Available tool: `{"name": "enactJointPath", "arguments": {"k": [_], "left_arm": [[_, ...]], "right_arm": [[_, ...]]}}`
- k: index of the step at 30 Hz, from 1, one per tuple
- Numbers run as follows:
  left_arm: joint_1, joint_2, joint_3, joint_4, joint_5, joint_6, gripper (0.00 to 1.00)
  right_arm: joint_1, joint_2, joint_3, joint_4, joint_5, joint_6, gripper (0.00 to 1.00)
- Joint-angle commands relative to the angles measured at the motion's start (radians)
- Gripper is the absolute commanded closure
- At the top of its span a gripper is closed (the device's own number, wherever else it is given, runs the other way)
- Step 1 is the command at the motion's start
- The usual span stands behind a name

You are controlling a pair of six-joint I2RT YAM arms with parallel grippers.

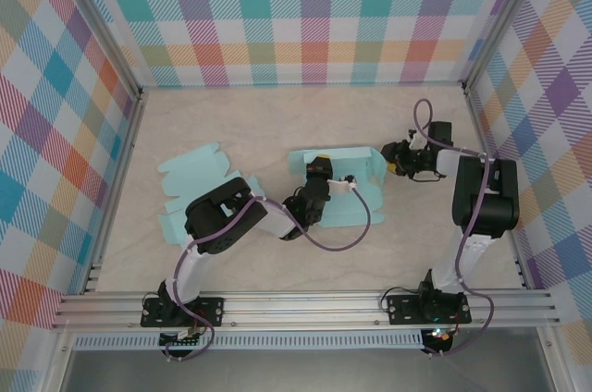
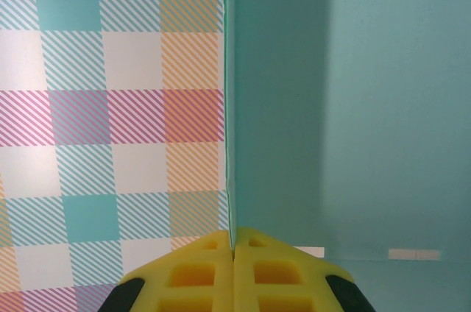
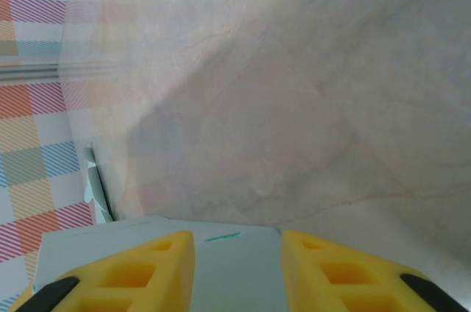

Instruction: Fold the paper box

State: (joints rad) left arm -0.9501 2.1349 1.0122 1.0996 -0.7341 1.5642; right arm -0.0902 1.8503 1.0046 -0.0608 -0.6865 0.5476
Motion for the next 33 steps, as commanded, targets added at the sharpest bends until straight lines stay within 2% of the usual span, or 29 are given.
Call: {"name": "enactJointPath", "arguments": {"k": [1, 11, 24, 33], "left_arm": [[0.008, 0.024, 0.011, -0.001, 0.0, -0.009, 1.0], [0.005, 0.029, 0.014, -0.001, -0.007, -0.009, 1.0], [-0.001, 0.04, 0.014, -0.001, -0.013, -0.012, 1.0], [-0.007, 0.045, 0.014, 0.001, -0.009, -0.008, 1.0]], "right_arm": [[0.016, -0.068, -0.043, 0.024, 0.035, -0.018, 0.63], [0.053, -0.208, -0.166, 0.026, 0.124, -0.043, 0.63], [0.134, -0.301, -0.221, 0.023, 0.207, -0.149, 0.6], [0.148, -0.338, -0.278, 0.063, 0.249, -0.175, 0.56]]}}
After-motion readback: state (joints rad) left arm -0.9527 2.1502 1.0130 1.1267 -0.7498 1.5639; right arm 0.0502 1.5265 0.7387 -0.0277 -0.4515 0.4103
